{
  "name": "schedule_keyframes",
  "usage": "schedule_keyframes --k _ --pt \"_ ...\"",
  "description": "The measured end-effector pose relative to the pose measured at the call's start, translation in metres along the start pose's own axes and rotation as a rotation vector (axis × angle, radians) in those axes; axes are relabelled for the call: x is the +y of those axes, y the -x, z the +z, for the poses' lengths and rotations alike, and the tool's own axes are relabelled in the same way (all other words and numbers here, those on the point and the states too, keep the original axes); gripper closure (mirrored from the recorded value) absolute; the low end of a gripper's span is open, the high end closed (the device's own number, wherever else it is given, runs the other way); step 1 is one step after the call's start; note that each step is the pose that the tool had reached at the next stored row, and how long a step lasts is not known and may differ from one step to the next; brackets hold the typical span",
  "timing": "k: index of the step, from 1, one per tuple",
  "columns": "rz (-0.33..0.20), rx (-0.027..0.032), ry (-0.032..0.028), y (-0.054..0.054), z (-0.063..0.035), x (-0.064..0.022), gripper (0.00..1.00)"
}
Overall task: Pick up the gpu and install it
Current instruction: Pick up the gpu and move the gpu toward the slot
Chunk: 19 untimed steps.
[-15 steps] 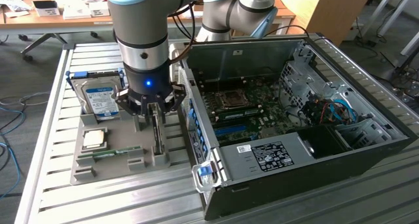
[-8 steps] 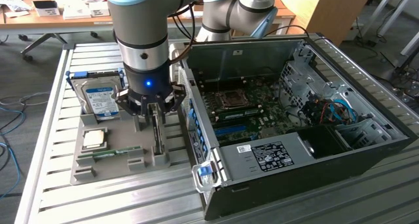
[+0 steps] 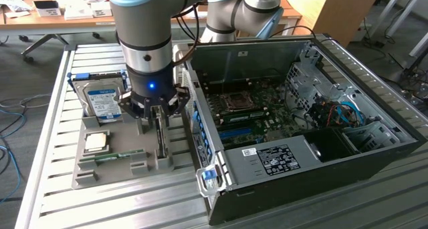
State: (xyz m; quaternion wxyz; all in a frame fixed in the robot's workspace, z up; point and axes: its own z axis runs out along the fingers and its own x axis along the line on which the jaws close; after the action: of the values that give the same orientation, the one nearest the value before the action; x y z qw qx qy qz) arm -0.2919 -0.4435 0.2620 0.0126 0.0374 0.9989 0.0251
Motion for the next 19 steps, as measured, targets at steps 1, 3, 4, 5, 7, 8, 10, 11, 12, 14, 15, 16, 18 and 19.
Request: schedule_keyframes --k 1,3,4,5,7,8,10,11,12,14,15,16,18,19 --pt "0.000 0.0001 -0.0001 0.0000 0.0003 0.0000 0.58" --pt "0.000 0.0001 -0.0002 0.0000 0.0010 -0.0001 0.58" --pt "0.000 0.0002 -0.0002 -0.0001 0.0010 -0.0001 0.58" --pt "0.000 0.0001 -0.0001 0.0000 0.0011 -0.0001 0.58" --pt "0.000 0.0000 -0.0001 0.0000 0.0012 -0.0001 0.58" --pt "0.000 0.0000 -0.0001 0.0000 0.0014 0.0000 0.58" --pt "0.000 0.0000 -0.0001 0.0002 0.0016 0.0000 0.58" --pt "0.000 0.0000 0.0000 0.0005 0.0019 0.0000 0.58" --pt "0.000 0.0000 0.0000 0.0005 0.0021 0.0000 0.58" --pt "0.000 0.0000 0.0000 0.0006 0.0039 -0.0001 0.58" --pt "0.000 0.0001 -0.0001 0.0006 0.0049 -0.0001 0.58" --pt "0.000 0.0000 -0.0001 0.0006 0.0056 0.0000 0.58" --pt "0.000 0.0001 -0.0002 0.0004 0.0066 0.0009 0.58" --pt "0.000 0.0001 -0.0002 0.0001 0.0071 0.0018 0.58"
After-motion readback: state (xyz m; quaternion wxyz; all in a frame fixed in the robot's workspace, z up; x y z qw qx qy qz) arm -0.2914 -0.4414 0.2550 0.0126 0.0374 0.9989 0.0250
